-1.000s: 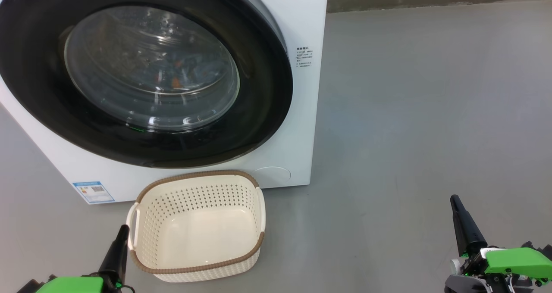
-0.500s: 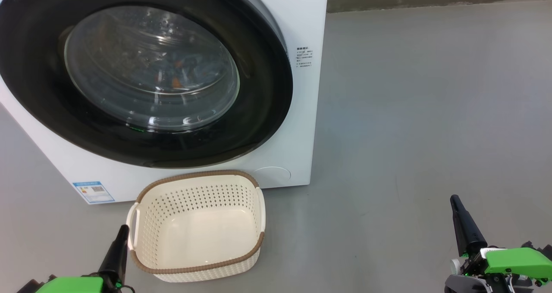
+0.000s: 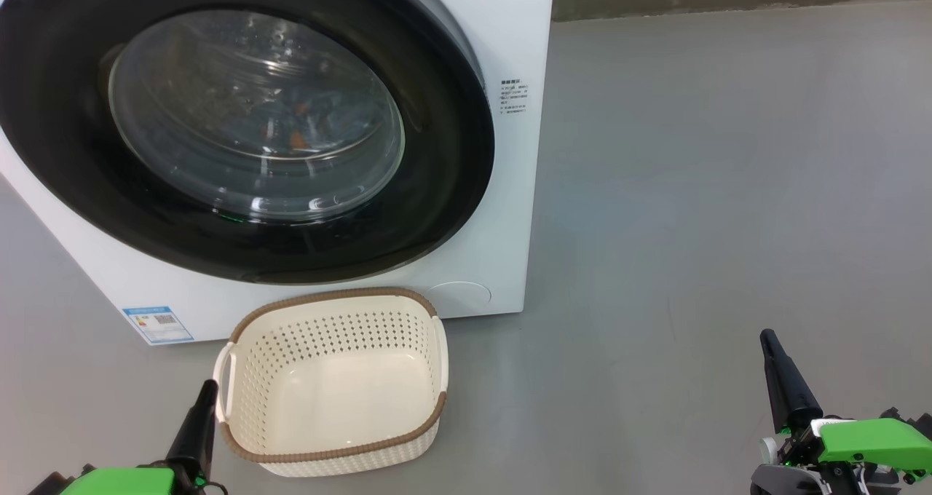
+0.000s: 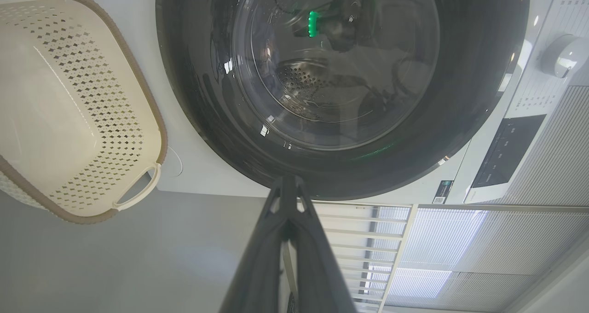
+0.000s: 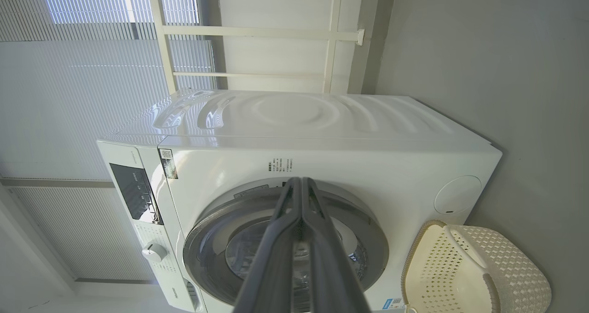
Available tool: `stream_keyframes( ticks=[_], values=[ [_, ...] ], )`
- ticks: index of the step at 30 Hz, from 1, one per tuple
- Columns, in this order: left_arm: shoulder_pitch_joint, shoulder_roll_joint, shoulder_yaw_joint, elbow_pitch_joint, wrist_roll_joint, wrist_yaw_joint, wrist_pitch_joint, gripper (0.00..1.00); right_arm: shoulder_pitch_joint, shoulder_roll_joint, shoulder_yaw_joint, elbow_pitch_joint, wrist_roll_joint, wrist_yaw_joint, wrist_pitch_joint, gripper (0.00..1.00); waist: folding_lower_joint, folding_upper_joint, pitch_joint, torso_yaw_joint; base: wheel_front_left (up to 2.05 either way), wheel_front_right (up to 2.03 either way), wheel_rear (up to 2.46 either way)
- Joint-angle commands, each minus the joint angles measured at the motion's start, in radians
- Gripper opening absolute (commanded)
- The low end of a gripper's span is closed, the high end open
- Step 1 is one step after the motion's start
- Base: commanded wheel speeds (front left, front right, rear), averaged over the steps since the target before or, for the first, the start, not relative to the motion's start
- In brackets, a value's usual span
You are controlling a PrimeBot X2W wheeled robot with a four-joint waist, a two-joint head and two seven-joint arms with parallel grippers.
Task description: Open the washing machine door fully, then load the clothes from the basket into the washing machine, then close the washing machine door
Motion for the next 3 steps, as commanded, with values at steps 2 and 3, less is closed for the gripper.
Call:
stream_keyframes(
  ticks=[2, 3],
  values=[
    [-0.042, 0.010, 0.036, -0.019, 0.000, -0.003, 0.006, 0.00, -0.010, -0.004, 0.024, -0.031, 0.011, 0.002, 0.008, 0.00, -0.0001, 0.0000, 0.000, 0.000, 0.00, 0.00, 0.00],
    [-0.042, 0.010, 0.036, -0.019, 0.000, -0.003, 0.006, 0.00, -0.010, -0.004, 0.024, -0.031, 0.011, 0.002, 0.008, 0.00, -0.0001, 0.0000, 0.000, 0.000, 0.00, 0.00, 0.00]
  ],
)
